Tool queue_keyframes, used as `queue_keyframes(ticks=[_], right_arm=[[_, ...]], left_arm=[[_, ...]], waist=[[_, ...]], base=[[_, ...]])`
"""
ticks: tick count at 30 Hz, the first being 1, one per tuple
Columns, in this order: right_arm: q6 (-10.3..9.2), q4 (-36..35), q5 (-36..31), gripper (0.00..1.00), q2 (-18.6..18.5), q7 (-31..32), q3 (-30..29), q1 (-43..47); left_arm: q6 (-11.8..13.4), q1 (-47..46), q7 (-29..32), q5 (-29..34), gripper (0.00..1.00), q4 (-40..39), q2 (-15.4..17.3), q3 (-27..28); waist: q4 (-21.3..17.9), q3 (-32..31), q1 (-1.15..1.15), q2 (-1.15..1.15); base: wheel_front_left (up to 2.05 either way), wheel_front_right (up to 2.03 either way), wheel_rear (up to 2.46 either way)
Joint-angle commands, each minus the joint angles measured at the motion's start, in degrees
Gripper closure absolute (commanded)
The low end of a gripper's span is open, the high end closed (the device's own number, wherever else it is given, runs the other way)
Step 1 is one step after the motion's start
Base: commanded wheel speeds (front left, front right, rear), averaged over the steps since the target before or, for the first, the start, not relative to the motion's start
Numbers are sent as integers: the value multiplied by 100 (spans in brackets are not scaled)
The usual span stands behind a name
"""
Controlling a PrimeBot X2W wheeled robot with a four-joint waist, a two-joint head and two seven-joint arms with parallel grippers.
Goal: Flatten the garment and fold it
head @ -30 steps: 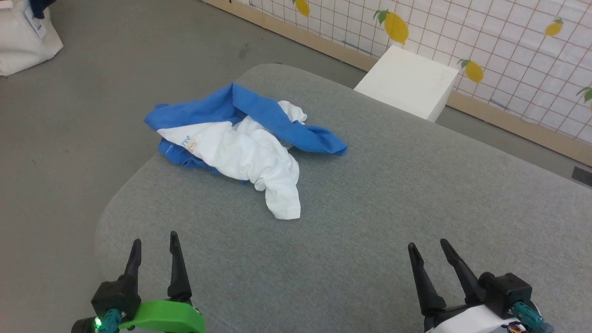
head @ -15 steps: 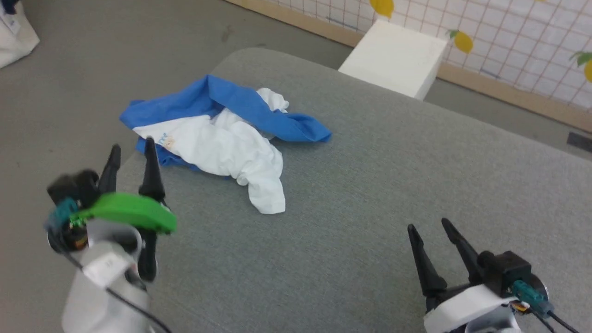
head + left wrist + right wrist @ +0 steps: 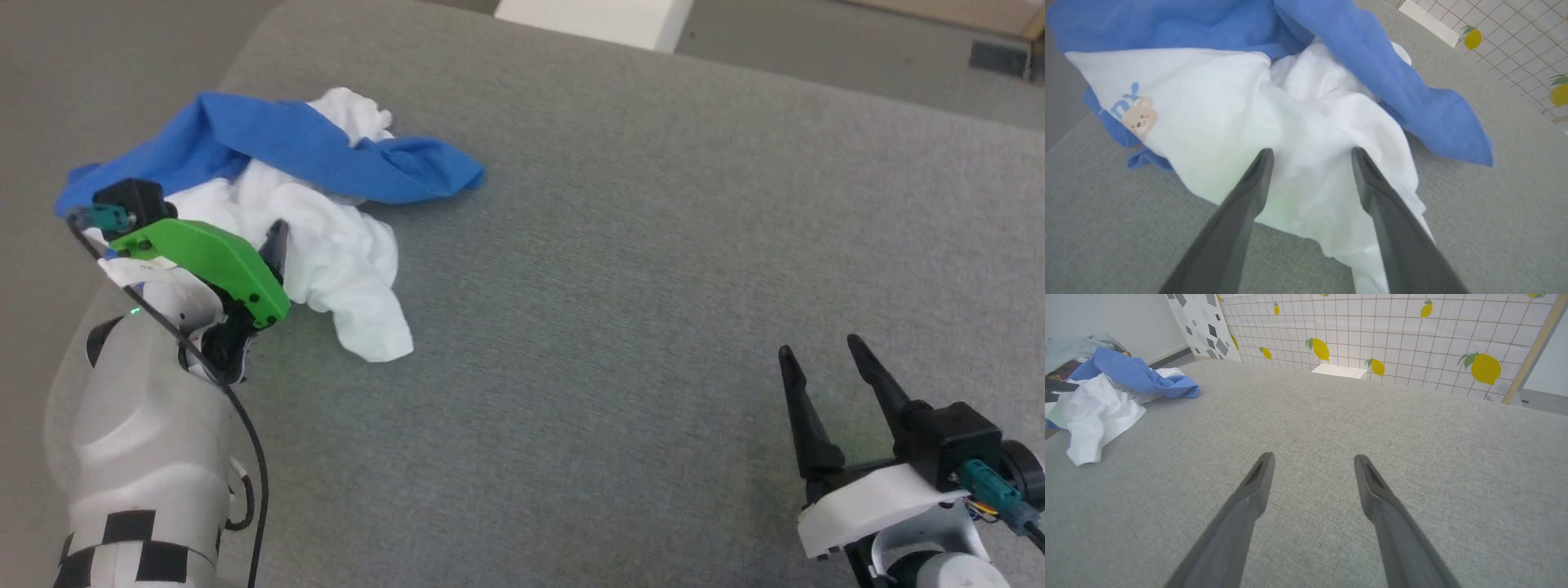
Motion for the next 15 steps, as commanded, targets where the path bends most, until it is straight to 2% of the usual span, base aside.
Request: queue_keyframes(ticks=[1, 3, 5, 7, 8, 9, 11, 15], right_arm=[[-9, -87, -54, 0, -4, 20, -27, -6], [-9, -164, -63, 0, -4, 46, -47, 18], [-9, -203, -51, 0, -4, 75, -24, 39], [-9, -213, -30, 0, -4, 88, 11, 51], [-9, -217, -22, 0, -4, 91, 27, 56], [-9, -215, -19, 0, -4, 93, 40, 57], [-9, -193, -11, 0, -4, 91, 79, 51], [-9, -105, 41, 0, -4, 44, 147, 20]], left_arm=[[10, -97, 79, 56, 0, 129, 32, -39], [106, -141, 340, 54, 0, 426, 11, -79], [414, -154, 661, 94, 0, 787, 14, -100], [583, -172, 796, 77, 0, 986, -20, -86], [621, -193, 723, 53, 39, 1007, -38, -58], [647, -204, 599, 60, 100, 998, -38, -49], [581, -228, 349, 7, 100, 961, -66, -6], [295, -408, -265, -149, 100, 730, -58, 126]], waist=[[-435, 502, -1, 0], [-450, 560, -1, 0], [-451, 578, -1, 0], [-439, 574, -1, 0], [-425, 566, -1, 0], [-411, 554, -1, 0], [-386, 497, -1, 0], [-357, 307, -1, 0]], base=[[0, 0, 0], [0, 0, 0], [0, 0, 0], [0, 0, 0], [0, 0, 0], [0, 0, 0], [0, 0, 0], [0, 0, 0]])
